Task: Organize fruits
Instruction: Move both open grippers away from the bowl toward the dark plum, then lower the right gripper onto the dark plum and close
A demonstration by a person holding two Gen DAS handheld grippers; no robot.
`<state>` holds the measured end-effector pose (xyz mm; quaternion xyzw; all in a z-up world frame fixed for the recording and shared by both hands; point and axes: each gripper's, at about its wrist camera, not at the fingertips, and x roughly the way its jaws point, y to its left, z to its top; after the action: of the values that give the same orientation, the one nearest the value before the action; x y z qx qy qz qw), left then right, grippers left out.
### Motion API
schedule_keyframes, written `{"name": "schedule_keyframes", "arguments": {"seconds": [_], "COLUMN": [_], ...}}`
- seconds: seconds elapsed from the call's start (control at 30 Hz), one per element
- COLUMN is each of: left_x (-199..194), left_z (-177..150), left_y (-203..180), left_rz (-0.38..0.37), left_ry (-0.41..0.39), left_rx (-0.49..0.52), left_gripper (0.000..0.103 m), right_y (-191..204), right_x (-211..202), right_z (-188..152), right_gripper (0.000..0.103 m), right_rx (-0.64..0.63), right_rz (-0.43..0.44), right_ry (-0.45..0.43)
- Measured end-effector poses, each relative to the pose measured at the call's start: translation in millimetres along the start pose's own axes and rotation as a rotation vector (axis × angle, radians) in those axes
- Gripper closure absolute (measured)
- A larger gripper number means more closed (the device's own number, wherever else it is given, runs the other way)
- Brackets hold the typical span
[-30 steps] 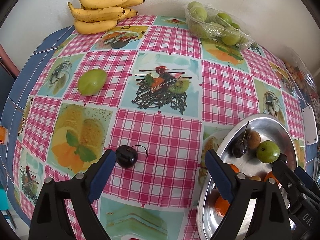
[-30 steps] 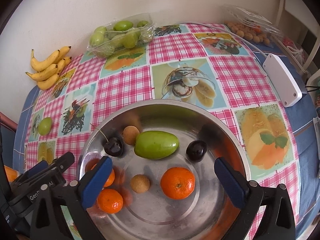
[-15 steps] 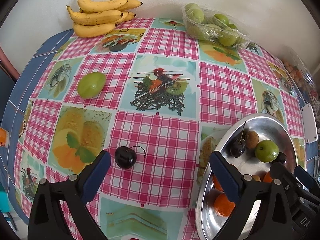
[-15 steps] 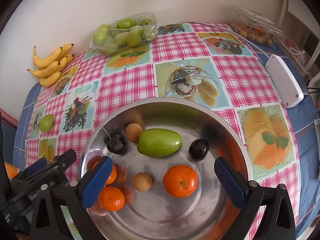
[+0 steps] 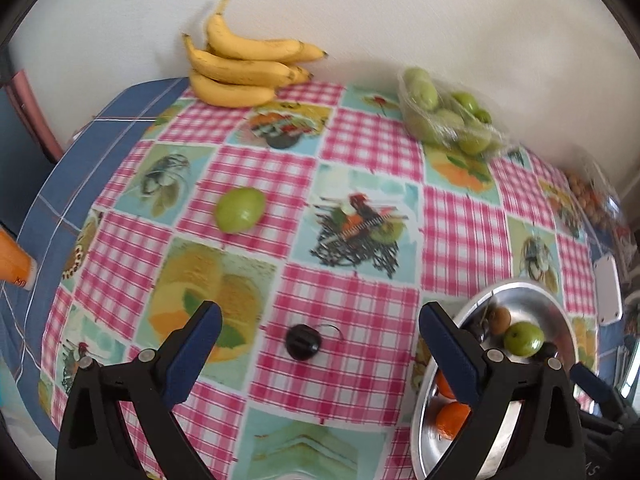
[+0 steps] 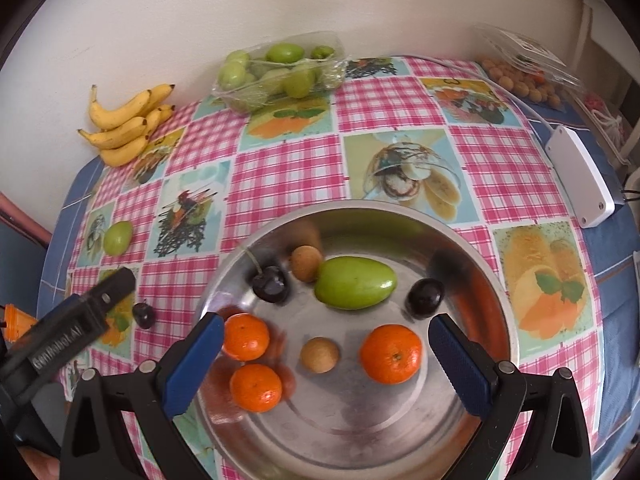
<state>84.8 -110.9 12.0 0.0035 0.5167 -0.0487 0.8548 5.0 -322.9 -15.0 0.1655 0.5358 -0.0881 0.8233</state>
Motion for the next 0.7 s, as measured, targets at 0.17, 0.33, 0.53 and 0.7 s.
{"name": "schedule_keyframes", "arguments": {"seconds": [0.17,0.33,0.53,0.7], "left_x": [-10,-6,11,13], "left_z": [5,2,-10,-19], "left_y": [22,41,70,86], "left_rz": [0.017,0.065,0.070,0.078], "left_ry": [-0.023,0.014,0.097,0.099], "left_rx": [-0.043,-0.079,-0.168,-0.202], "left_gripper": [0.004,0.004,0.004,0.004], "right_y": [14,40,70,87], "right_x": [-4,-3,3,12], "right_z": [0,-4,-12,-18], "right_gripper": [0.000,0.000,0.000,0.000], "right_rx": [-0.017,-0.081,-0.168,-0.215], "right_rz": [0.037,0.061,0.062,0.054], "right_ry": [-0.014,-0.006,0.013,0.042]}}
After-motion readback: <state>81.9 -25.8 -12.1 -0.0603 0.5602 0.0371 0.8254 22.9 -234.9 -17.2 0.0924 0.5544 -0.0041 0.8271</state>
